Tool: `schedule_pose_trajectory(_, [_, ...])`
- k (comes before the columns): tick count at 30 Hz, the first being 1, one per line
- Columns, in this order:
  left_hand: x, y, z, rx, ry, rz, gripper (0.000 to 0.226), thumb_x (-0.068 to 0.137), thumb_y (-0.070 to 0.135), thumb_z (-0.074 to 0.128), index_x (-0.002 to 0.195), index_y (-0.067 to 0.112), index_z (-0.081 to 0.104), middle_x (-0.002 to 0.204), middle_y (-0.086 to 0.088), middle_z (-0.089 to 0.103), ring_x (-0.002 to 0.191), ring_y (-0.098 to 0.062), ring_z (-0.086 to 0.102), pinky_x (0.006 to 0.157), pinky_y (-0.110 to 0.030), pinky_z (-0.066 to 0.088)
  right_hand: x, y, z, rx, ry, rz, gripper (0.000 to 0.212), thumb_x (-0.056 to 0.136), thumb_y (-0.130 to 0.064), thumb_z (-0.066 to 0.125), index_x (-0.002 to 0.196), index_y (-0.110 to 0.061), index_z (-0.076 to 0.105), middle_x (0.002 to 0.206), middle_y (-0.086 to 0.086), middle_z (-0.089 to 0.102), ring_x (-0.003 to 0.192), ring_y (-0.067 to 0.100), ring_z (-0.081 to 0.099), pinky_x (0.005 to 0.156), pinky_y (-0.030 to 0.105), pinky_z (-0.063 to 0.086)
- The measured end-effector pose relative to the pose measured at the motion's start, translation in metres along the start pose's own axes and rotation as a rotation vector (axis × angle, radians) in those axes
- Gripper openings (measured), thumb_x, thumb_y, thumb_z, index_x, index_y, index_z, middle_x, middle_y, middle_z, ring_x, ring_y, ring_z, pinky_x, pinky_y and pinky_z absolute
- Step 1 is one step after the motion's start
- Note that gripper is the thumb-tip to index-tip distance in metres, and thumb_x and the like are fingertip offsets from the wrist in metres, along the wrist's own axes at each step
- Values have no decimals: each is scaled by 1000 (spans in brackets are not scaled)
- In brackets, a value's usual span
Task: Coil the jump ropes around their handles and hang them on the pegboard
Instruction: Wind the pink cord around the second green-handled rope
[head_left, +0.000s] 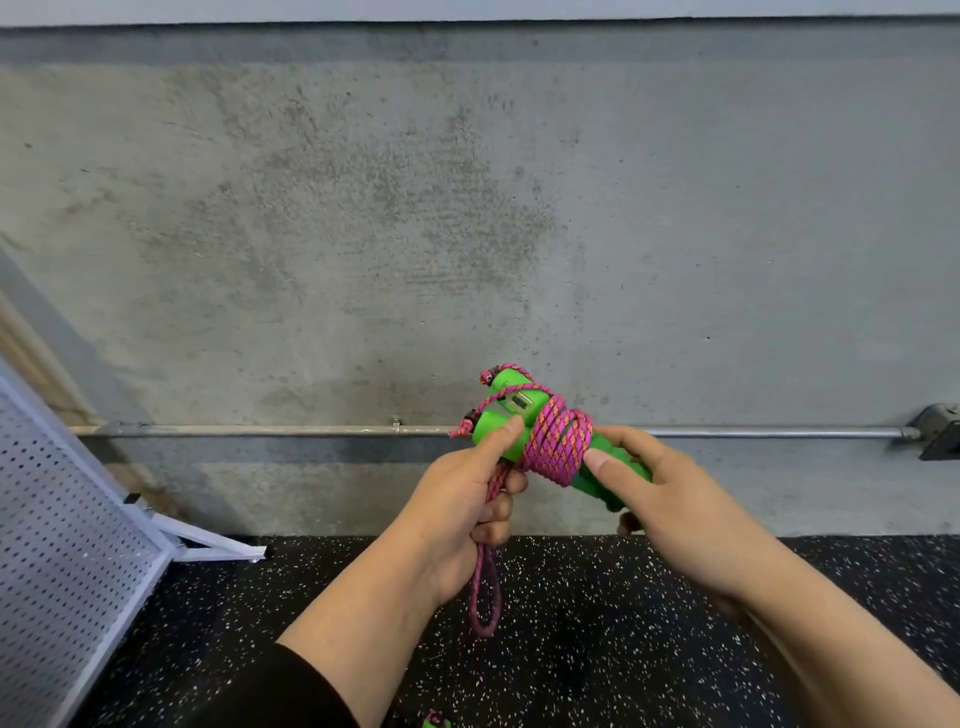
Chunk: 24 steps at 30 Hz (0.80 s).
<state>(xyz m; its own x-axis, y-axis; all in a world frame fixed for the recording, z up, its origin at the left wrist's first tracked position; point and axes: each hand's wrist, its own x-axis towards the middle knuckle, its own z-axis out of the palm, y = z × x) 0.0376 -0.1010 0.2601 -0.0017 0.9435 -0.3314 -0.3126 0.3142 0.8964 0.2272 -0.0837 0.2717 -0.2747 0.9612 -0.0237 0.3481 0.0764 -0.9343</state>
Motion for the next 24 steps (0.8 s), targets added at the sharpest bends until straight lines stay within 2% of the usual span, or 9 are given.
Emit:
schedule_pose_trajectory(3, [1, -1, 0, -17, -1, -3, 35, 80, 56, 71, 83, 24, 56, 64, 4, 49, 46, -5, 27, 41, -19, 13, -1, 1, 2, -117, -4, -96, 31, 96, -23, 67, 123, -37, 59, 99, -6, 68, 64, -6, 54, 64, 10, 40])
schedule_pose_trajectory(5, [1, -4, 2, -27, -17, -9, 40, 75, 58, 73, 87, 24, 55, 65, 4, 49, 48, -6, 25, 41, -19, 13, 2, 6, 5, -235, 36, -143, 36, 91, -27, 73, 119, -42, 56, 113, -11, 65, 87, -6, 57, 80, 17, 43])
schedule_pose_trajectory(7, [0, -6, 3, -39, -36, -13, 44, 74, 60, 74, 91, 23, 55, 67, 4, 49, 50, -6, 24, 42, -19, 14, 4, 11, 6, -393, 75, -189, 45, 86, -33, 77, 121, -48, 53, 122, -14, 57, 112, 6, 53, 98, 30, 42])
schedule_pose_trajectory(9, [0, -7, 4, -50, -56, -12, 50, 72, 61, 75, 95, 20, 57, 69, 4, 49, 52, -6, 24, 43, -19, 14, 1, 9, 9, -507, 85, -214, 52, 83, -35, 80, 125, -49, 51, 122, -17, 50, 117, 9, 46, 97, 25, 36])
schedule_pose_trajectory(12, [-2, -5, 4, -43, -34, 3, 49, 73, 59, 75, 93, 17, 58, 67, 3, 46, 51, -7, 24, 49, -24, 12, -3, 5, 11, -577, 30, -234, 60, 79, -44, 81, 128, -48, 47, 120, -22, 47, 115, 3, 45, 93, 22, 36])
schedule_pose_trajectory(15, [-5, -2, 5, -29, -45, 8, 34, 77, 54, 71, 74, 22, 62, 61, 5, 44, 50, -7, 24, 57, -30, 10, -5, 1, 7, -386, -34, -117, 54, 77, -57, 78, 122, -49, 50, 106, -24, 62, 95, -5, 61, 85, 21, 49])
schedule_pose_trajectory(20, [-6, -2, 6, -11, -87, 1, 34, 79, 51, 71, 80, 21, 56, 60, 7, 44, 48, -6, 24, 47, -23, 13, -5, -3, 7, -188, -49, -14, 34, 78, -39, 84, 108, -36, 68, 85, -10, 76, 72, 3, 67, 69, 22, 53])
schedule_pose_trajectory(22, [-5, -2, 6, -23, -92, -2, 35, 80, 50, 71, 81, 20, 54, 62, 6, 44, 47, -6, 23, 41, -19, 15, -3, 0, 5, -250, 59, -31, 43, 74, -37, 88, 110, -38, 63, 80, -13, 73, 70, 3, 64, 65, 22, 51])
schedule_pose_trajectory(24, [-4, -2, 6, -22, -91, 3, 30, 86, 45, 71, 80, 22, 52, 63, 5, 39, 46, -5, 20, 38, -18, 18, -3, 0, 3, -485, 146, -68, 54, 74, -44, 86, 114, -45, 50, 79, -21, 61, 71, -4, 55, 61, 10, 38])
